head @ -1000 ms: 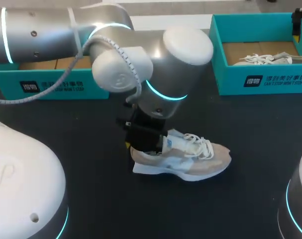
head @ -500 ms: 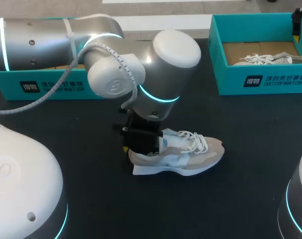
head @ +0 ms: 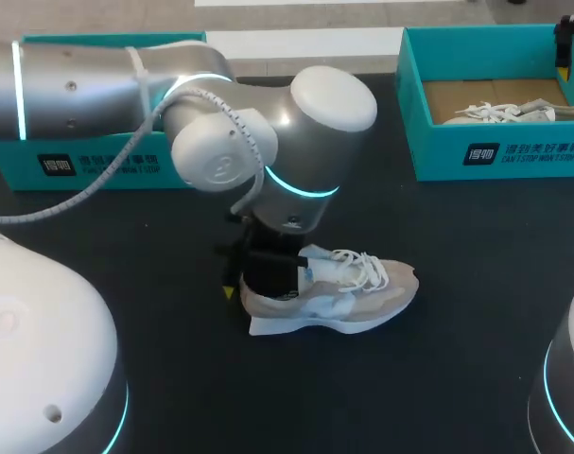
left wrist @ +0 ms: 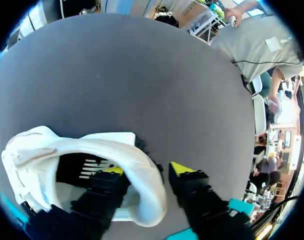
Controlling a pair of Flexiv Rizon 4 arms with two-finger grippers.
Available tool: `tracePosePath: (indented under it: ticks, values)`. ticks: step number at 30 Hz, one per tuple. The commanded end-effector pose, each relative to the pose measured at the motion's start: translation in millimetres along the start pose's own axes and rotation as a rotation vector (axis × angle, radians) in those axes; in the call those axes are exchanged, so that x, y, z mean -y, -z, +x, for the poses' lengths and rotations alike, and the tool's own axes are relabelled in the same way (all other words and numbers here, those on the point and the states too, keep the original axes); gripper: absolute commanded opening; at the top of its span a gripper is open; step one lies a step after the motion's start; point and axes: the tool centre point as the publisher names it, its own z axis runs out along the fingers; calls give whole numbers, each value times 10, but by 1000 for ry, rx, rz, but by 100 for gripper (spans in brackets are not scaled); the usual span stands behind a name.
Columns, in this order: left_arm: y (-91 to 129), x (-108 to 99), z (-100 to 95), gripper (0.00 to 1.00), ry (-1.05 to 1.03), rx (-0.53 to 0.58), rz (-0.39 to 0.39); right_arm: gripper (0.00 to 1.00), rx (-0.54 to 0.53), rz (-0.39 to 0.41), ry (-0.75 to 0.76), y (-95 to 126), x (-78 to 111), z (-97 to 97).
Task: Take the shoe out of the shoebox, open the shoe tongue, remove and reinsert the insole, then place the shoe into the shoebox
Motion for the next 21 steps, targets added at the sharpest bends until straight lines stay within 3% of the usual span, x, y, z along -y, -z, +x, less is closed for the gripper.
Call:
tracePosePath:
  ticks: [1,9,13,17,21]
  values:
    - [133,-11,162,100,-9,100,14,100,-1,0,-1,-5,-5,0]
    - [542,66,394,100,32,301,25,100,-1,0,-1,-5,-5,0]
    - [646,94,535,100,126,394,65,100,-1,0,-1,-5,-5,0]
    - [613,109,729,100,265,521,168,100,-1,0,-1,-5,-5,0]
    - [496,128,921,100,326,737,340,100,-1,0,-1,-5,-5,0]
